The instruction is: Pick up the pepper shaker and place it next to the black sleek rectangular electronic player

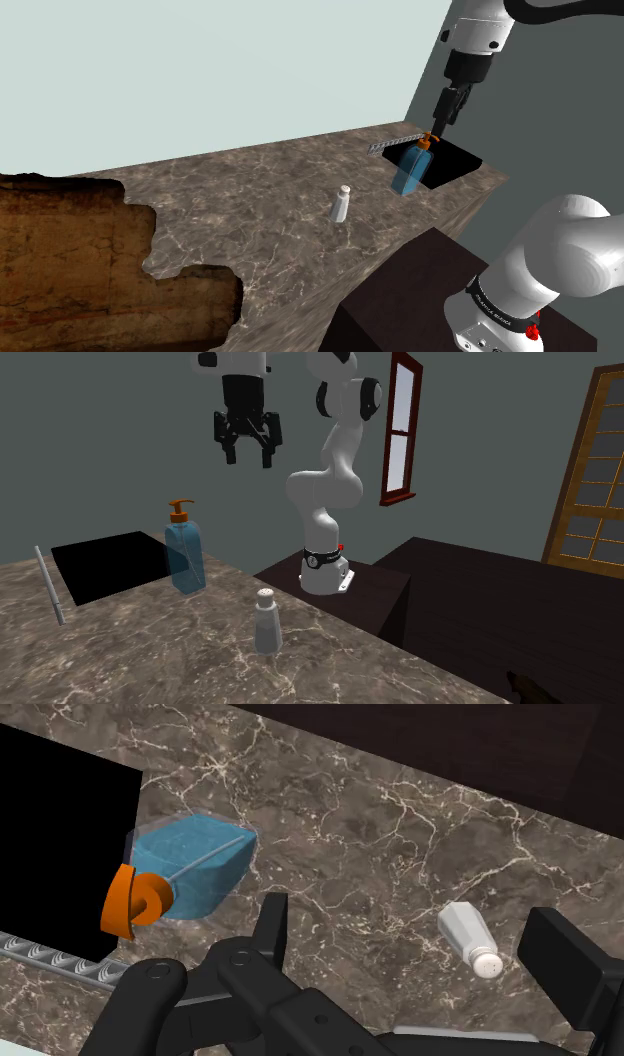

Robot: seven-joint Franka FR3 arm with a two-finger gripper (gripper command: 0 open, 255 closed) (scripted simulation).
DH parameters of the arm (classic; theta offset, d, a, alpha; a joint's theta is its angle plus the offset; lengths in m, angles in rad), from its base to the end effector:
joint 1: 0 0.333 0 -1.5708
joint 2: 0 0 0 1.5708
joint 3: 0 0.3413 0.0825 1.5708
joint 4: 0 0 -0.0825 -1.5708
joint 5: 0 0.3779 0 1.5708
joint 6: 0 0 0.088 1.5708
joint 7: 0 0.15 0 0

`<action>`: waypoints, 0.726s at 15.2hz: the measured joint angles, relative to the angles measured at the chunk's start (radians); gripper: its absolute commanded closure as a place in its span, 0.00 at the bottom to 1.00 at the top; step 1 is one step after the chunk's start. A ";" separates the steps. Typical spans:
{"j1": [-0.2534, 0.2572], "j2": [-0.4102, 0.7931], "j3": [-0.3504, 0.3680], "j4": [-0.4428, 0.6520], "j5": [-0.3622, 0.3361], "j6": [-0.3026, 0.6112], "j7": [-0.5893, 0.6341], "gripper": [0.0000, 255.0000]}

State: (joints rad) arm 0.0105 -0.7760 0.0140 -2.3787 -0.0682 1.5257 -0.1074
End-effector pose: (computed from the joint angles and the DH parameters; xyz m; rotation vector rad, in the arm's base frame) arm 0.2765 -0.0027 0.5489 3.0584 0.1946 -0.1232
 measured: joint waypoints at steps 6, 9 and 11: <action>0.009 0.034 0.062 -0.074 0.038 0.125 0.098 0.00; 0.016 0.085 0.111 -0.107 0.062 0.224 0.173 0.00; 0.022 0.125 0.149 -0.129 0.077 0.295 0.229 0.00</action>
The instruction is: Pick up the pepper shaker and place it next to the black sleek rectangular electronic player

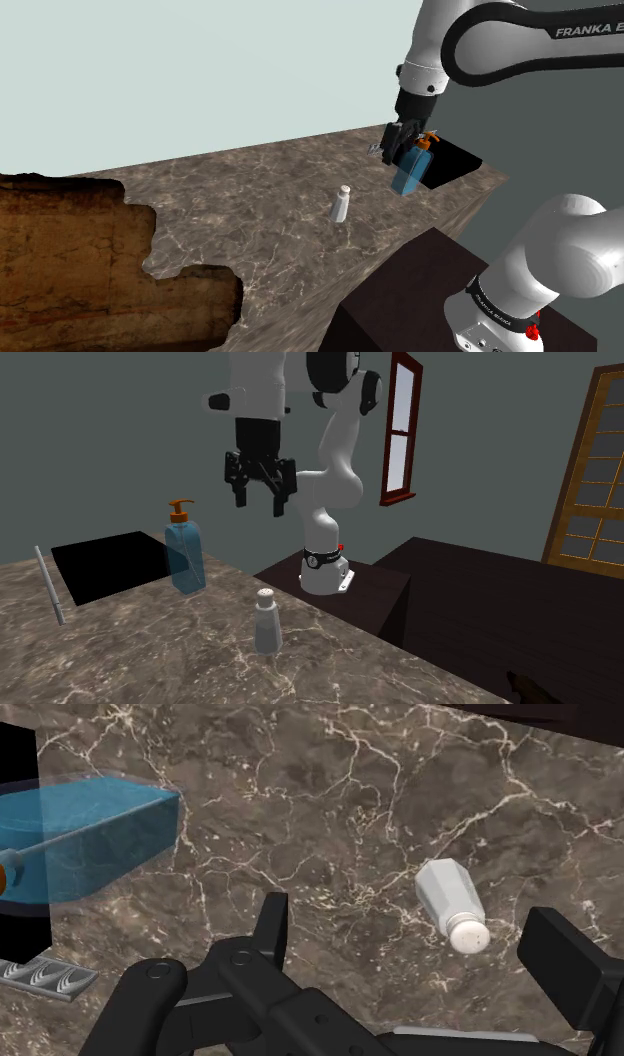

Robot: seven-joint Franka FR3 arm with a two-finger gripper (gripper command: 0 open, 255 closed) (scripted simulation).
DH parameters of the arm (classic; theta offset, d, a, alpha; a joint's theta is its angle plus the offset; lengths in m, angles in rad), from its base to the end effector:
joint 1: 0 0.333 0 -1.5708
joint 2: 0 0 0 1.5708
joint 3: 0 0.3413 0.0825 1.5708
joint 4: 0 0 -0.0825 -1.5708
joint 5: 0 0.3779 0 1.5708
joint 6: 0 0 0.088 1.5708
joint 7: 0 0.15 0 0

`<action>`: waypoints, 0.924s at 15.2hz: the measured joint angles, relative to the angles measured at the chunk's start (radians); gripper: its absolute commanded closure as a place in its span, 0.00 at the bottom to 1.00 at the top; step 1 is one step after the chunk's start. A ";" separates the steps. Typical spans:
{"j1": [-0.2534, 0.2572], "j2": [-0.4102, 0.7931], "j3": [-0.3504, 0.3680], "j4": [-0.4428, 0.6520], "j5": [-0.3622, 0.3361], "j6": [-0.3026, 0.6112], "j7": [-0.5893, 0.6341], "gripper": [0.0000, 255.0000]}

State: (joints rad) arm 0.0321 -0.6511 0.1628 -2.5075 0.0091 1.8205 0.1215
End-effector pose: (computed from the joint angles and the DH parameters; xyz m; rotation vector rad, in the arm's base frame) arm 0.3214 0.0675 0.4712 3.0461 0.0548 -0.0443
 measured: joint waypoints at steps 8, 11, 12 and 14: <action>-0.009 0.234 0.140 -0.007 0.000 0.277 0.221 0.00; -0.023 0.332 0.183 0.010 -0.029 0.365 0.303 0.00; -0.026 0.347 0.188 0.009 -0.035 0.382 0.314 0.00; -0.027 0.368 0.196 -0.004 -0.042 0.416 0.330 0.00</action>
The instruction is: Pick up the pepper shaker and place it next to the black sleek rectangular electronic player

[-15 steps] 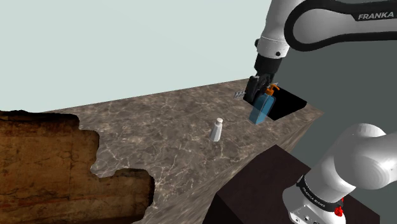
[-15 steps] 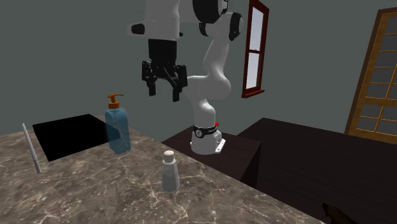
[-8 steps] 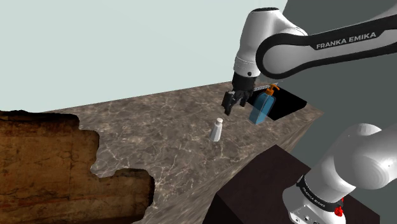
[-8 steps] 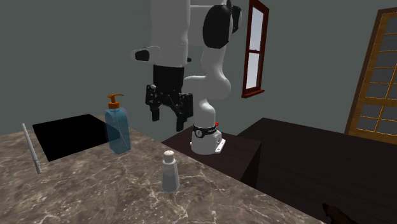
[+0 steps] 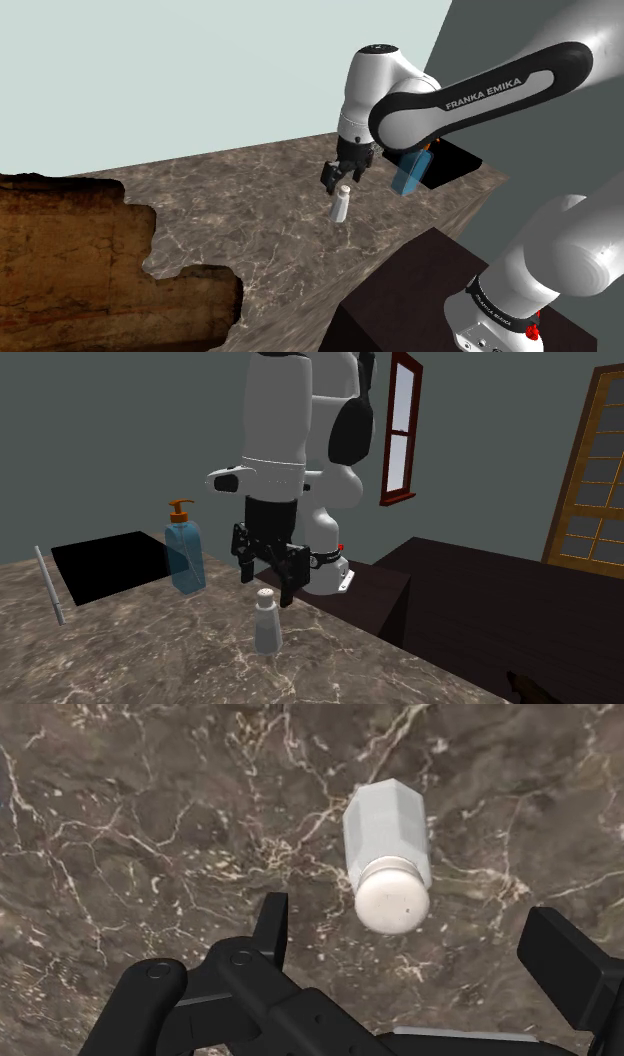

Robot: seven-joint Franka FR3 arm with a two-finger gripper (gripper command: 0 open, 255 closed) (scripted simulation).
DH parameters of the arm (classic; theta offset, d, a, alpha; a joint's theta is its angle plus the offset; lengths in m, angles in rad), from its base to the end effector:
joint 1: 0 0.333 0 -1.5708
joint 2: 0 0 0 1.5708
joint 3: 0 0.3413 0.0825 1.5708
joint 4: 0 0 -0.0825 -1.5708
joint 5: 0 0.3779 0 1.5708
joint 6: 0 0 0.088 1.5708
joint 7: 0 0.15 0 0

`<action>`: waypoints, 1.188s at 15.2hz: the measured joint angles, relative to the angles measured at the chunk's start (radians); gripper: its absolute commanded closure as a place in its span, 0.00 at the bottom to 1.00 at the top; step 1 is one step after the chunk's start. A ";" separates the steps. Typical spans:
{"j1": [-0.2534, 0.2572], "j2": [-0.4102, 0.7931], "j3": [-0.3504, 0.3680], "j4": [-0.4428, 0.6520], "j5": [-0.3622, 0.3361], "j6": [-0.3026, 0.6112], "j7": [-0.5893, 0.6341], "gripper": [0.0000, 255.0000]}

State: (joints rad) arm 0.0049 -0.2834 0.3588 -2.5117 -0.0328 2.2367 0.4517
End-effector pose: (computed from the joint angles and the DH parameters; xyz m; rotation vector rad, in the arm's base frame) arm 0.3972 0.1460 0.3617 3.0205 -0.1227 0.0597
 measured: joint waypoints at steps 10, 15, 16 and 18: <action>-0.012 0.050 0.006 -0.037 -0.025 0.085 0.018 0.00; -0.012 0.050 0.006 -0.036 -0.025 0.086 0.018 1.00; -0.012 0.050 0.006 -0.036 -0.025 0.086 0.018 1.00; -0.012 0.050 0.006 -0.036 -0.025 0.086 0.018 1.00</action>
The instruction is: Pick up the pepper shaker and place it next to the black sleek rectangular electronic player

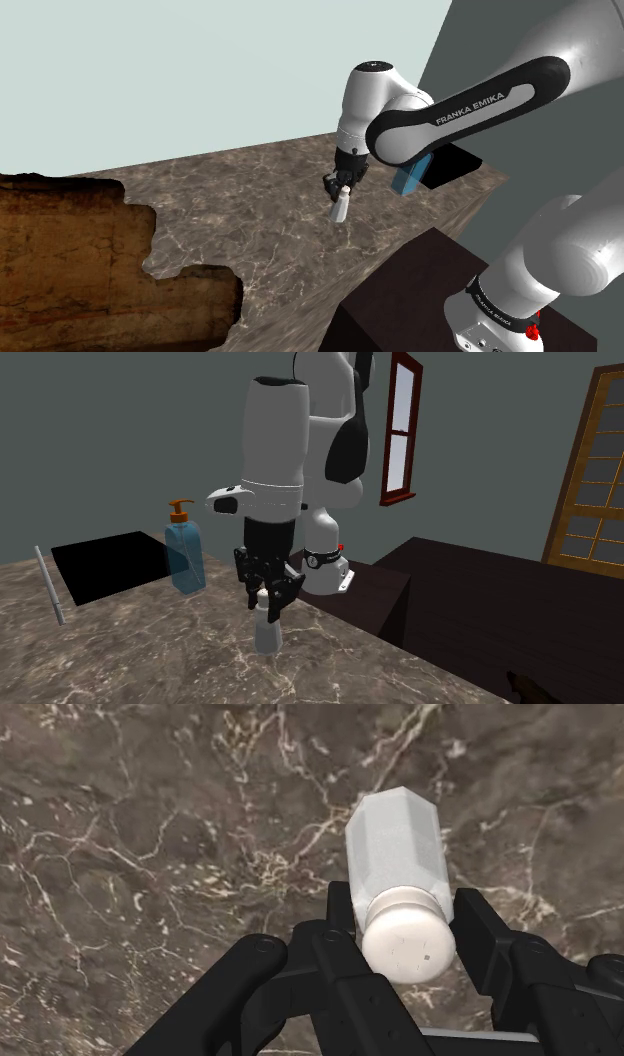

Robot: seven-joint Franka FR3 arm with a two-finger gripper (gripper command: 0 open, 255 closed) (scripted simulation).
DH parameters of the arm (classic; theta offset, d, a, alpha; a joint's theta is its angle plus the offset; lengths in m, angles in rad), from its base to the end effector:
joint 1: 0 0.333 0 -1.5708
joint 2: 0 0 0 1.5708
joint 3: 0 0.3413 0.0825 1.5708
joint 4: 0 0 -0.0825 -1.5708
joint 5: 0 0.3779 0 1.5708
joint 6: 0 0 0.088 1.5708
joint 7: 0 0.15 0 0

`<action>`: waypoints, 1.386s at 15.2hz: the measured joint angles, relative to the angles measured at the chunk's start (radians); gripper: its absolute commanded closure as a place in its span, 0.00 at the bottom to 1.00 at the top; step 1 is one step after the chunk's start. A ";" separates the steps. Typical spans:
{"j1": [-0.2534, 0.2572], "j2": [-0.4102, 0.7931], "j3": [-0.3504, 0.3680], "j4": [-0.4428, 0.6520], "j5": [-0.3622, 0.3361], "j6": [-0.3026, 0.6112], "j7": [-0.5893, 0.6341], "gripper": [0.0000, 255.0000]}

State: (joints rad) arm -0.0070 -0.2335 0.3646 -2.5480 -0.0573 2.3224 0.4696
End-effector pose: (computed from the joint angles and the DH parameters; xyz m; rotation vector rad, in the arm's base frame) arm 0.4000 0.1424 0.3337 3.0210 -0.1240 0.0629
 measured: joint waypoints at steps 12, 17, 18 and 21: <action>0.008 -0.061 -0.014 0.044 0.026 -0.102 -0.031 1.00; 0.013 -0.098 -0.023 0.083 0.039 -0.176 -0.048 1.00; 0.013 -0.104 -0.025 0.091 0.041 -0.189 -0.050 1.00; 0.016 -0.121 -0.028 0.120 0.046 -0.234 -0.056 1.00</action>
State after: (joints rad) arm 0.0091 -0.3540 0.3366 -2.4281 -0.0113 2.0884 0.4138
